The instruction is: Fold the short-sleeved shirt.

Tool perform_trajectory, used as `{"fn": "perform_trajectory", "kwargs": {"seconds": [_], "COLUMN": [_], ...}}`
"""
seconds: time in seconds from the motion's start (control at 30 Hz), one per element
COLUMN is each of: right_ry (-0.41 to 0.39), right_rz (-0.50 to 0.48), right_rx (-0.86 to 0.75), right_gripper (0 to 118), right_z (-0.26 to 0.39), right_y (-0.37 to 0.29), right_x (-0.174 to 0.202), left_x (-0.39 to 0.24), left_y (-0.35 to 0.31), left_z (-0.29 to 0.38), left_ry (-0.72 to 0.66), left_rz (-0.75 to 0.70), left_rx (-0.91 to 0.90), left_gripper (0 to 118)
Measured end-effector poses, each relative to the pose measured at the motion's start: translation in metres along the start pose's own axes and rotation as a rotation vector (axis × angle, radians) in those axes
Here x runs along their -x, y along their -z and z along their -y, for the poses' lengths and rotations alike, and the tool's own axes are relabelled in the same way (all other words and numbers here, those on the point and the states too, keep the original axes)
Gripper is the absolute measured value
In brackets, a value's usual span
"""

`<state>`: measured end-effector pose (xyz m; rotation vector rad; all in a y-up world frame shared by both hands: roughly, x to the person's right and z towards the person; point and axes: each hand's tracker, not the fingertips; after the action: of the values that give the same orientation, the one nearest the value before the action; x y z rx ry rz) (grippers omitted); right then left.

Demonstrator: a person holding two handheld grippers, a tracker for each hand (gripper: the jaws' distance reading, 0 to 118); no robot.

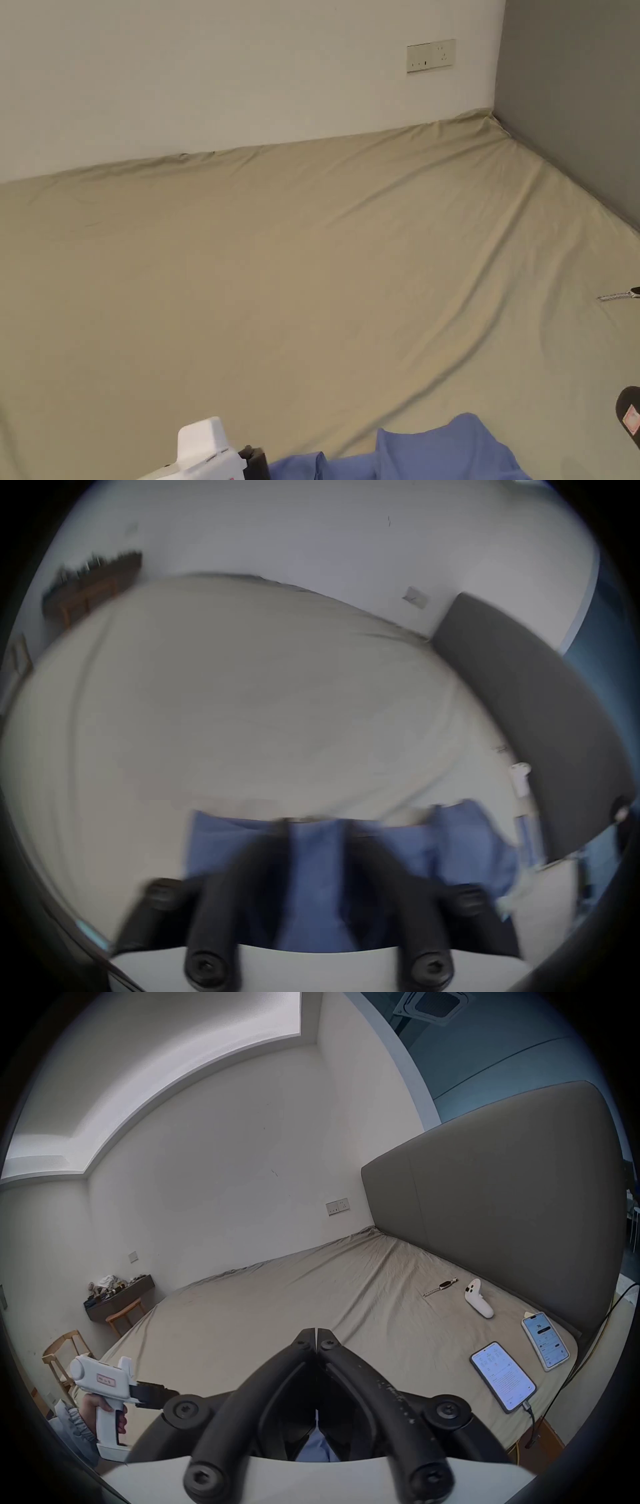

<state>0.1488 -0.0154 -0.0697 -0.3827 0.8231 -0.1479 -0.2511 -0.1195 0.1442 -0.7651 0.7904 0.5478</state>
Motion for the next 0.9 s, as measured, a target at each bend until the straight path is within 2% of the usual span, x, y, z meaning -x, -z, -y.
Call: {"fn": "perform_trajectory", "kwargs": {"seconds": [0.03,0.1,0.2,0.37,0.6,0.7,0.8,0.83,0.9], "right_ry": [0.001,-0.003,-0.005,0.01,0.008,-0.012,-0.023,-0.023,-0.029], "right_rz": [-0.004,-0.008,-0.007,0.023,0.046,0.038,0.033,0.029,0.022], "right_rx": [0.004,0.014,0.022,0.024,0.017,0.017,0.024,0.027,0.033], "right_gripper": [2,2,2,2,2,2,2,2,2], "right_z": [0.001,0.003,0.006,0.005,0.001,-0.001,0.0,0.001,0.002], "right_y": [0.001,0.002,0.001,-0.004,-0.006,-0.005,0.0,0.002,0.004], "right_x": [0.0,0.001,-0.001,-0.009,-0.01,-0.005,0.0,0.0,0.004], "left_x": [0.0,-0.007,-0.031,-0.087,-0.097,-0.078,-0.038,-0.022,0.019], "left_y": [0.009,0.021,0.027,0.034,0.03,0.014,-0.003,-0.005,-0.005], "left_z": [0.006,0.022,0.047,0.066,0.052,0.04,0.027,0.023,0.018], "left_ry": [0.037,0.089,0.052,0.333,0.235,0.105,-0.075,-0.126,-0.226], "left_rz": [-0.053,-0.029,0.103,0.017,0.136,0.404,0.533,0.554,0.613], "left_rx": [0.027,0.135,0.223,0.151,0.197,0.205,0.154,0.134,0.106], "left_gripper": [2,2,2,2,2,2,3,4,20]}}
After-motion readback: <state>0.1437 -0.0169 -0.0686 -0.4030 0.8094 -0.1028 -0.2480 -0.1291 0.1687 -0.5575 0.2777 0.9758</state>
